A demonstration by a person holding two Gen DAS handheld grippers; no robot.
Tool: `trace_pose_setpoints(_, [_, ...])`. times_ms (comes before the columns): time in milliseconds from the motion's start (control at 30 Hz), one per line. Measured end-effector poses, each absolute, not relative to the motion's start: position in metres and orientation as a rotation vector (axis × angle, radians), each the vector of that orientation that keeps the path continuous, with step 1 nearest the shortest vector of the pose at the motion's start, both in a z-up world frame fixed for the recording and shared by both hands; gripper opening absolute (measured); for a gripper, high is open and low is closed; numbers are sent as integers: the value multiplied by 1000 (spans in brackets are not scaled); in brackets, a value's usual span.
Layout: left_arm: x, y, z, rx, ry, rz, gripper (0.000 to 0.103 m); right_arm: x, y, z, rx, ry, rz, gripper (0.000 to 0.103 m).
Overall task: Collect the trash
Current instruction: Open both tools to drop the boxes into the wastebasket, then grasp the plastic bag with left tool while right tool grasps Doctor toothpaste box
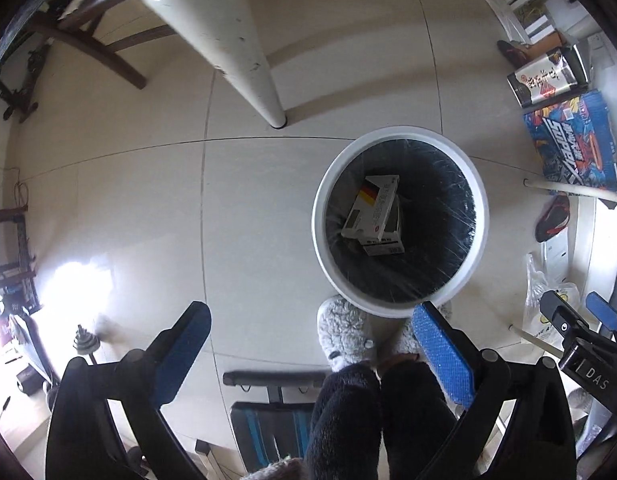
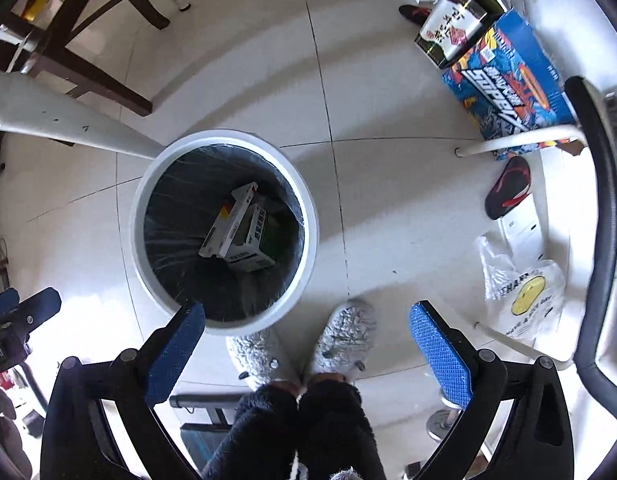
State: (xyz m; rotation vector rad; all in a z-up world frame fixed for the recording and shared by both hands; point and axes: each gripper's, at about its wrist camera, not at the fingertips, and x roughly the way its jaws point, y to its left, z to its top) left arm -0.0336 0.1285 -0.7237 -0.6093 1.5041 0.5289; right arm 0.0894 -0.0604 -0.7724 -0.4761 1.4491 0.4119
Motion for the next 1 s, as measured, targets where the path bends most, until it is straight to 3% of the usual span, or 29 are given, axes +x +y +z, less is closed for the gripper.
trace_pose_setpoints(233, [-56, 113, -642, -630, 1481, 521, 103, 66, -71, -694, -474, 1439, 442, 103])
trace_pose_setpoints(633, [-81, 105, -457, -565, 1321, 522, 103, 28, -88, -492, -367, 1388, 494, 103])
trace_pose_setpoints(1000, [42, 100, -328, -368, 1110, 526, 103, 128, -128, -314, -78, 1274, 415, 103])
